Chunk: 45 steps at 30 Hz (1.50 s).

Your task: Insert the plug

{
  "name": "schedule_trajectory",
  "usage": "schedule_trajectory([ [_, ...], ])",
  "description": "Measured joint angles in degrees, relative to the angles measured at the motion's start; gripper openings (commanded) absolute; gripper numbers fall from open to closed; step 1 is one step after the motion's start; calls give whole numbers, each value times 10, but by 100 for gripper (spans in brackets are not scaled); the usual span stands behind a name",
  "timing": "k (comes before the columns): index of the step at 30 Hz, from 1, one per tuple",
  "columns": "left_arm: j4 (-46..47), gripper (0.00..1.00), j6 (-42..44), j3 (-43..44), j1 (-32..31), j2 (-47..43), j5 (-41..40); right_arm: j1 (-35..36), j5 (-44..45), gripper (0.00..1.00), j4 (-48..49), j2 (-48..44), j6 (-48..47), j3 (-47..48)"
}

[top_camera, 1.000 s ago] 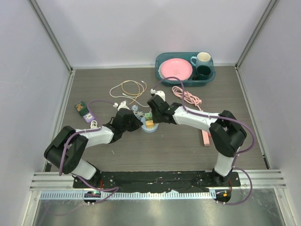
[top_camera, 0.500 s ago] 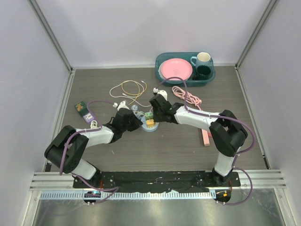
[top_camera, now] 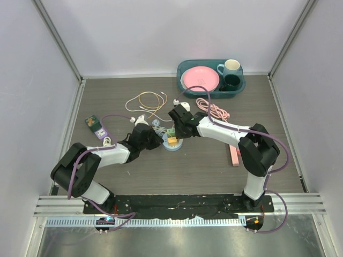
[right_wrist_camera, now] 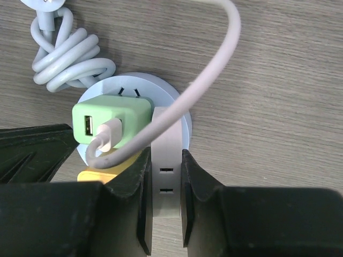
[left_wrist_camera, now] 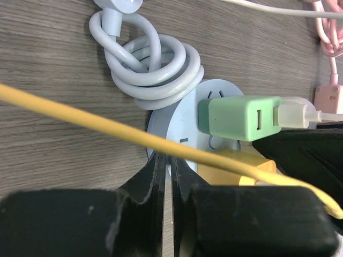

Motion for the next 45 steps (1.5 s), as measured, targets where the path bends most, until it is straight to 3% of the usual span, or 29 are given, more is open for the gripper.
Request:
schedule_trajectory([
  [11,-1,15,1,0,-2,0,1,4,0,48,-57,0,-3,52],
  [21,-69,52,25,-20,-2,-59,-24,2,21,70,-86,-41,-5,54],
  [25,-130,67,47,-28,-2,-147,-56,-13,36,78,-92,-106,-5,42],
  [31,-230,100,95,-26,-2,-321,-127,-89,57,89,-97,-219,-7,9],
  [37,-381,100,163,39,-2,-504,-240,-189,97,97,-105,-325,-7,-20],
  [45,-508,100,255,170,-2,-673,-360,-210,197,100,-104,-493,-21,-36],
])
